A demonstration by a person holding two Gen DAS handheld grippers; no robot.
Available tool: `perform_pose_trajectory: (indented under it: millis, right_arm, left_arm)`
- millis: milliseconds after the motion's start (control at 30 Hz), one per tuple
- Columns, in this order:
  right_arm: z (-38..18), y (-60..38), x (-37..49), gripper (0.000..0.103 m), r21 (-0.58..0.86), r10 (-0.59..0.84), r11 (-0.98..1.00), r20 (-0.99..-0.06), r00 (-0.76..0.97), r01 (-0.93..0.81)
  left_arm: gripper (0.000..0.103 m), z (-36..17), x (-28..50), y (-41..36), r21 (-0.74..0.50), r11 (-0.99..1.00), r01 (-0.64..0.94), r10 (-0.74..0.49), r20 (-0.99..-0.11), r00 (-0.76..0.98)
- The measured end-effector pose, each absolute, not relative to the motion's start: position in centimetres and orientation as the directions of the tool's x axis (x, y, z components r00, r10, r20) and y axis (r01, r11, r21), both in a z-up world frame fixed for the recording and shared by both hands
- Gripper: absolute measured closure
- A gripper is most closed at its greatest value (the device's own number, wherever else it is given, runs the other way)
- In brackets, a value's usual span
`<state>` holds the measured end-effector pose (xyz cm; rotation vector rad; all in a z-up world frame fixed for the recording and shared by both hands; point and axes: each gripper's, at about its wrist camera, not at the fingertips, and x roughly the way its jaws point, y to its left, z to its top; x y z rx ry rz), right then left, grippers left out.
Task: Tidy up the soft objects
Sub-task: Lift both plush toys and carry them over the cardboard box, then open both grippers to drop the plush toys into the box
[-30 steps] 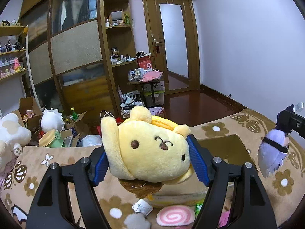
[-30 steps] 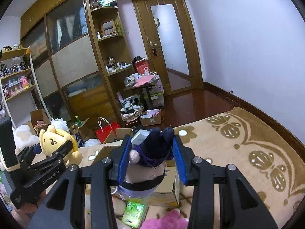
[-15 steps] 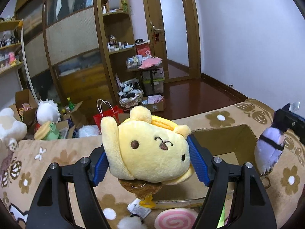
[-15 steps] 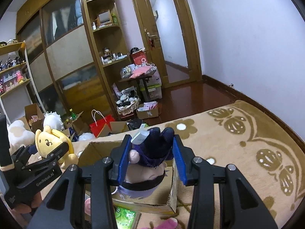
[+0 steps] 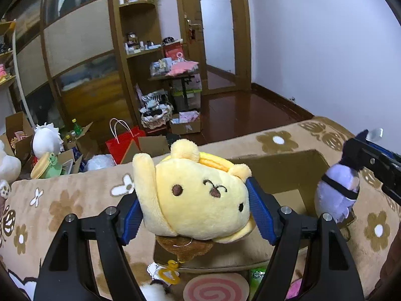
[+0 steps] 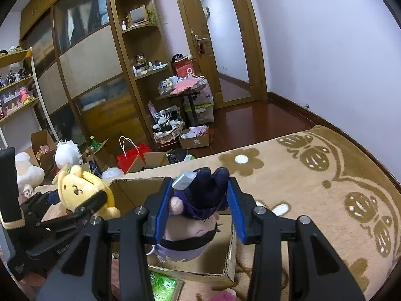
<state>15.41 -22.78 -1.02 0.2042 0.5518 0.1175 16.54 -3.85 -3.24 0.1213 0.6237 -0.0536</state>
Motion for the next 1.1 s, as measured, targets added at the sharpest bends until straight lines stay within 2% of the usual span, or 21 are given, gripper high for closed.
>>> perform_pose_trajectory:
  millis: [133,433,867,1067,1100]
  right_arm:
    - [-1.5,-22.4,15.6,0.057,0.213,0.169,0.975,-0.523,0.835,-0.064]
    - [-2.7,-22.4,16.0,0.057,0.219,0.171,0.974,-0.562,0.809,-0.053]
    - [-4.2,-22.8,16.7,0.053,0.246,0.184,0.969,-0.602,0.777,-0.039]
    - [-4.6,-22.8,16.7,0.052,0.241,0.184,0.97,-0.611,0.77,-0.04]
    - [-4.6,-22.8,16.7,0.052,0.245,0.187,0.969,-0.61,0.77,-0.041]
  left_arm:
    - [0.028,-4.1,17.0,-4.4,0.131,0.986,0.099,0.0,-0.603,0.798]
    - [0.028,-5.7,18.1,-3.9,0.096,0.991,0.097,-0.006,-0.684,0.73]
    - [0.026,-6.8,18.5,-3.6,0.08,0.991,0.105,-0.016,-0.717,0.697]
    - [0.022,-6.6,18.4,-3.6,0.082,0.99,0.114,-0.022,-0.715,0.698]
    - [0.019,-6.6,18.2,-3.5,0.08,0.99,0.115,-0.024,-0.716,0.698]
